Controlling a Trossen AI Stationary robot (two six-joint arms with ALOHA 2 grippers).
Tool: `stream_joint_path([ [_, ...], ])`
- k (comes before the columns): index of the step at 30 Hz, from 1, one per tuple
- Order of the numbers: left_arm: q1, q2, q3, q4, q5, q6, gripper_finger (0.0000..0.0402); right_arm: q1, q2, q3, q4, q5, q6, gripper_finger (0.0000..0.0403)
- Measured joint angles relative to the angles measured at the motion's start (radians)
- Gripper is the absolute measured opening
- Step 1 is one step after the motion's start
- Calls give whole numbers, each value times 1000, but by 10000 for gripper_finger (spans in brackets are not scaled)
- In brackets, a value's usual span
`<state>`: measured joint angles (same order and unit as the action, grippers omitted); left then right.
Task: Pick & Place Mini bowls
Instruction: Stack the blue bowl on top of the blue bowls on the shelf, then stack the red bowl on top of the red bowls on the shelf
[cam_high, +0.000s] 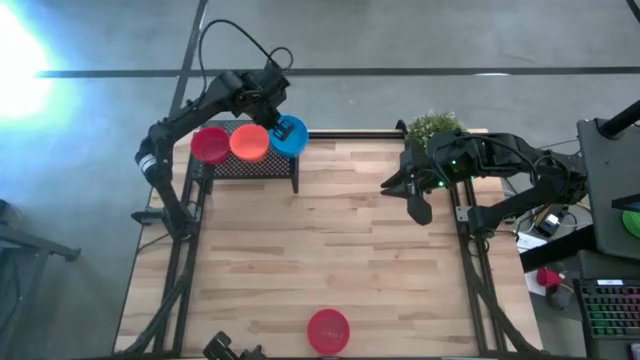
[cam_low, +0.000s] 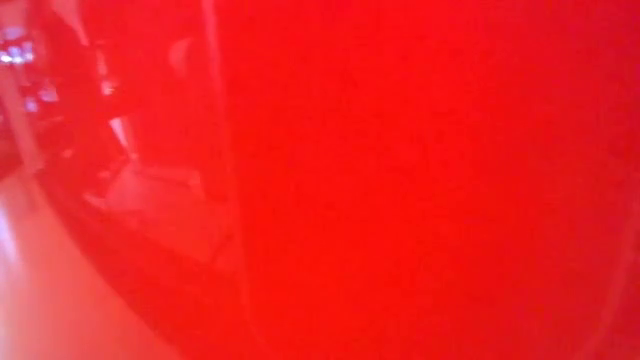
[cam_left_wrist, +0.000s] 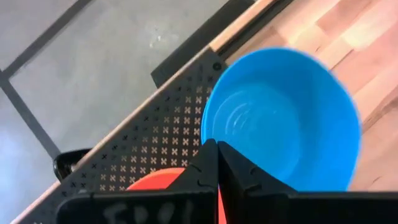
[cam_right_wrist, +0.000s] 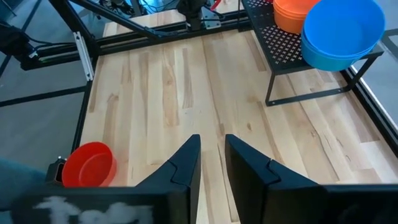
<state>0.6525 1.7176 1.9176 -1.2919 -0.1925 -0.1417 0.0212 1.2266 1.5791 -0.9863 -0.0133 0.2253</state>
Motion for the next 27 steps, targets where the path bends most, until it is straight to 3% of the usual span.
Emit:
stream_joint_path([
  [7, 0, 1, -56, 8, -5, -10, 0, 0, 0, 0, 0, 18, 3, 73],
  [16, -19, -38, 6, 8, -9, -15, 0, 0, 0, 0, 0, 17, 3, 79],
  [27, -246, -215, 6, 4, -37, -50, 0, 0, 0, -44, -5, 17, -1, 69],
])
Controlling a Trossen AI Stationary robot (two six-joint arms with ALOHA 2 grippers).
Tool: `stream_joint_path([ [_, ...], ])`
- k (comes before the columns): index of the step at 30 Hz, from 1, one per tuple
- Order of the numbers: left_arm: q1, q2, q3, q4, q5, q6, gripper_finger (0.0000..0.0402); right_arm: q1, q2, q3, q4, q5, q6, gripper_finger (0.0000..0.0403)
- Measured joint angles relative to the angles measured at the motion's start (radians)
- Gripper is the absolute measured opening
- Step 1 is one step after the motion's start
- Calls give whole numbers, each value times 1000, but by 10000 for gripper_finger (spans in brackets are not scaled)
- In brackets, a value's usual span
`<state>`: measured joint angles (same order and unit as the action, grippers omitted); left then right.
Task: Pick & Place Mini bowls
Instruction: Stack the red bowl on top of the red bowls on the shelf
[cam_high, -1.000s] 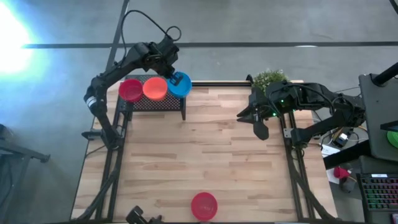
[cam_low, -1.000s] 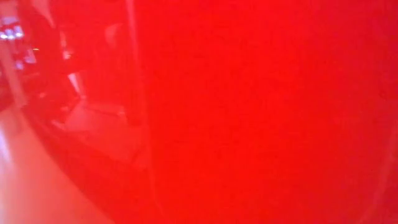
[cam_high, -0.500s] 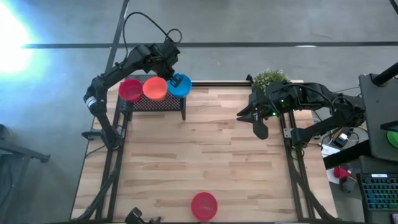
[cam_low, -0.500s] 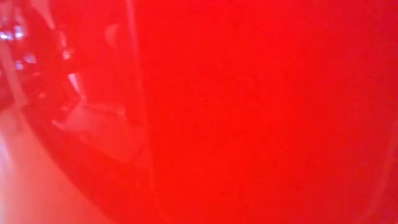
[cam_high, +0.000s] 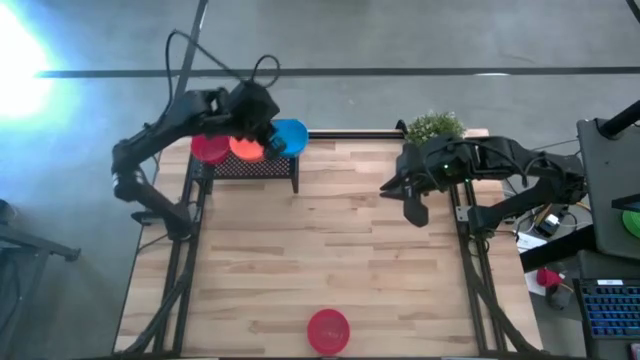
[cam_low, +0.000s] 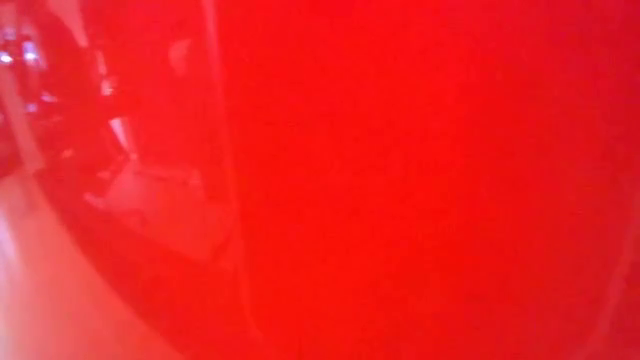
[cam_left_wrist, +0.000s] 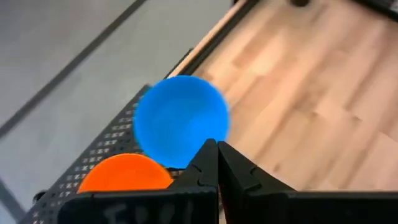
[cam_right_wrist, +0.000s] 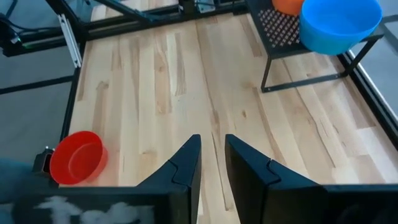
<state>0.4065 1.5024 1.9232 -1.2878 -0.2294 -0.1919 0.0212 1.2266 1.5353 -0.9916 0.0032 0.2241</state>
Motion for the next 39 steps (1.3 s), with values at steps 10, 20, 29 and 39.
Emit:
stream_joint_path([
  [10, -367, -85, -18, 0, -134, -89, 0, 1, 0, -26, 0, -7, -13, 60],
  [20, -642, -90, -47, -2, -328, -223, 0, 94, 41, -92, 10, -66, -37, 17],
  [29, -731, -105, -137, -64, -283, -226, 0, 283, 246, -92, 14, -89, 123, 8],
  [39, -800, -148, -256, -82, -266, -254, 0, 403, 489, -90, 32, -423, 311, 8],
])
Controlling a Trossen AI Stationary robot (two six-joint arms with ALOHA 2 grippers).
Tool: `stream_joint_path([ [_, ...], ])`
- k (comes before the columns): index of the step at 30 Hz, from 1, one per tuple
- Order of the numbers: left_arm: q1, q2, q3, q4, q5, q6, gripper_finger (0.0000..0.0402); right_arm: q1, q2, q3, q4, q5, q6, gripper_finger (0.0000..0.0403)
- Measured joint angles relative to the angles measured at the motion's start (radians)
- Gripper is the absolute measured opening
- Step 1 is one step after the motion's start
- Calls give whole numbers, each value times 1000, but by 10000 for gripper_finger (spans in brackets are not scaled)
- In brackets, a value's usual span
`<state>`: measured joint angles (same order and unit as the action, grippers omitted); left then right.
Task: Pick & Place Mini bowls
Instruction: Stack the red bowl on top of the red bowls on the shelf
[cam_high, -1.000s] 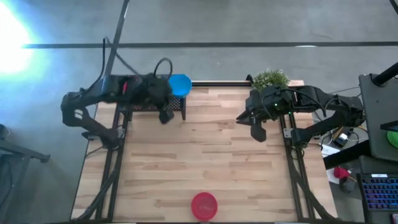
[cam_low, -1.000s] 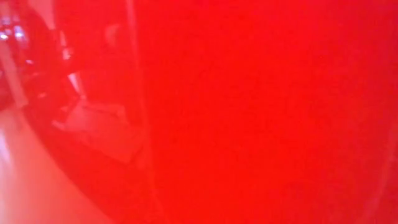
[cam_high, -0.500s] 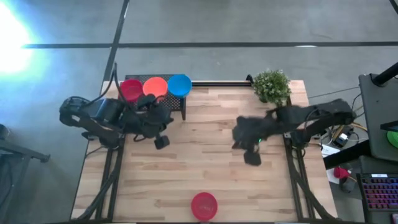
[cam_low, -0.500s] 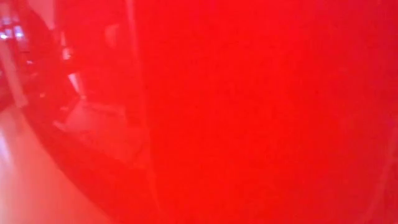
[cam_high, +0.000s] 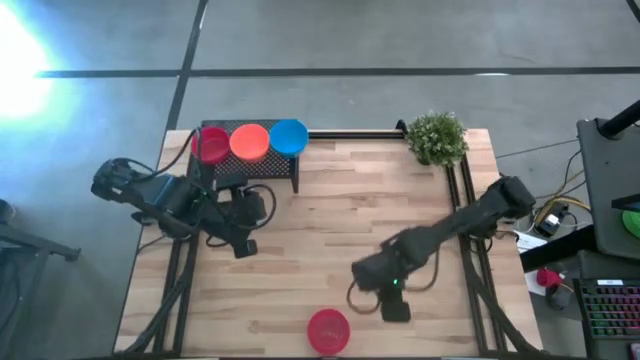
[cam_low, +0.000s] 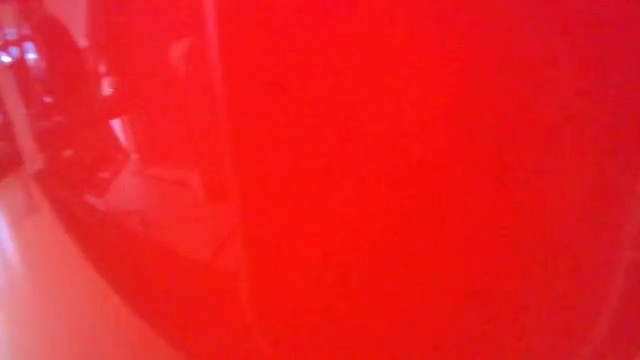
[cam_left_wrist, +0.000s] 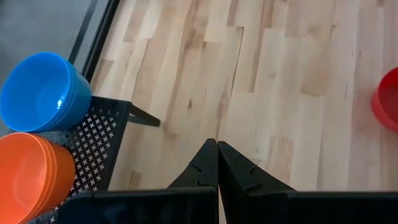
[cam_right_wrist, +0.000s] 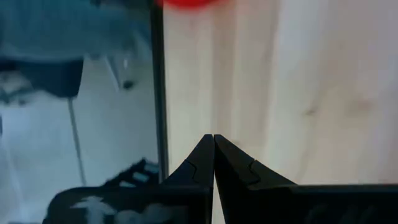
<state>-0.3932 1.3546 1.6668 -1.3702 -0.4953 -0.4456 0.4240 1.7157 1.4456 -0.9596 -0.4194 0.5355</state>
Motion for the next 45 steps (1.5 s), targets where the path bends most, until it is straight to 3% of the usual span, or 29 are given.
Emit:
stream_joint_path([
  [6, -11, -42, -43, 2, 0, -5, 0, 43, 132, 1, 77, -80, 31, 8],
  [12, -20, -78, -61, 1, 5, -27, 0, 45, 190, 2, 240, -81, 74, 8],
  [22, -27, -104, -69, 7, 6, -28, 0, 43, 267, 2, 332, -75, 74, 8],
  [30, -28, -98, -132, 12, 49, -31, 0, 28, 222, 2, 347, 91, 66, 8],
  [45, -28, -101, -179, 27, 86, -57, 0, 26, 222, 2, 346, 240, 59, 9],
])
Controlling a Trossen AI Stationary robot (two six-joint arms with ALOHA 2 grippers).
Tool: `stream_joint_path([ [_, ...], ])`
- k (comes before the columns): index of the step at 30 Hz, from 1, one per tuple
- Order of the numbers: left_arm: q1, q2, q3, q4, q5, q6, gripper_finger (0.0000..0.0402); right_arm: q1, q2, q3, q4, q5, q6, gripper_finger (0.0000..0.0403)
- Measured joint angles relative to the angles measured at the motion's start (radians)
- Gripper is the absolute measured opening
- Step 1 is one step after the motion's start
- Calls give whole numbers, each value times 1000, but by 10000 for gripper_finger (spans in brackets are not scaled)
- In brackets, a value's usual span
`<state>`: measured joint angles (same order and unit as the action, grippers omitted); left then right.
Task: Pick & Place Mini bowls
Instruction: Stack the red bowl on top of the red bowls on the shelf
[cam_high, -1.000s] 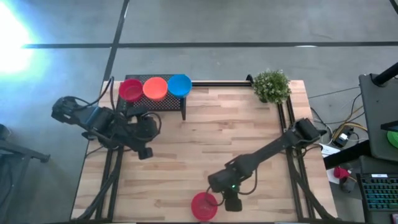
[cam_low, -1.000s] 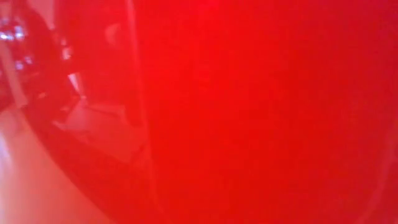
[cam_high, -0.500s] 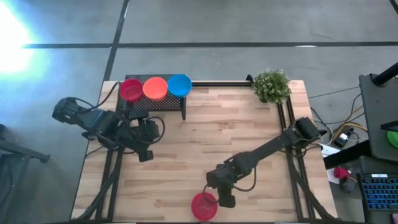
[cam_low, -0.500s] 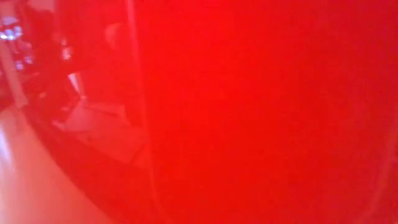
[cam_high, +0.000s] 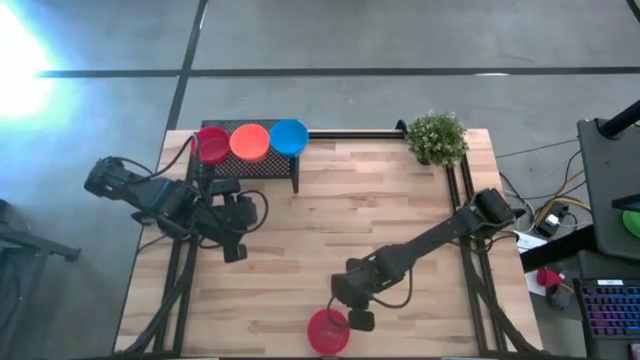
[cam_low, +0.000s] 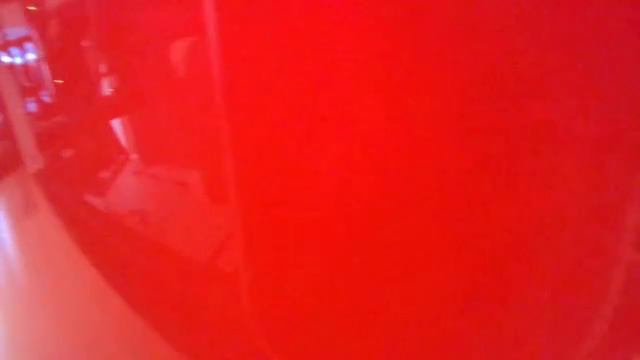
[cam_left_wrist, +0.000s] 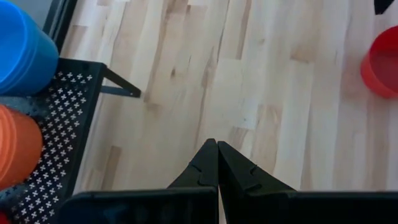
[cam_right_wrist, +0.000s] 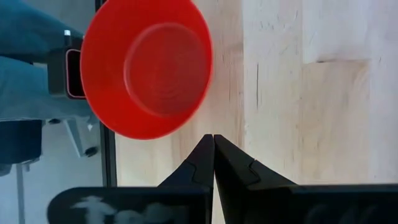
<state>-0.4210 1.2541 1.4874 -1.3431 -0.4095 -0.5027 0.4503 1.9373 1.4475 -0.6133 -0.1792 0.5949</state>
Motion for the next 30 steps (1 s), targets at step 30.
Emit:
stream_joint_path([
  [30, -1, -1, 0, 0, 58, 82, 0, 3, 148, 0, 178, -12, 144, 132],
])
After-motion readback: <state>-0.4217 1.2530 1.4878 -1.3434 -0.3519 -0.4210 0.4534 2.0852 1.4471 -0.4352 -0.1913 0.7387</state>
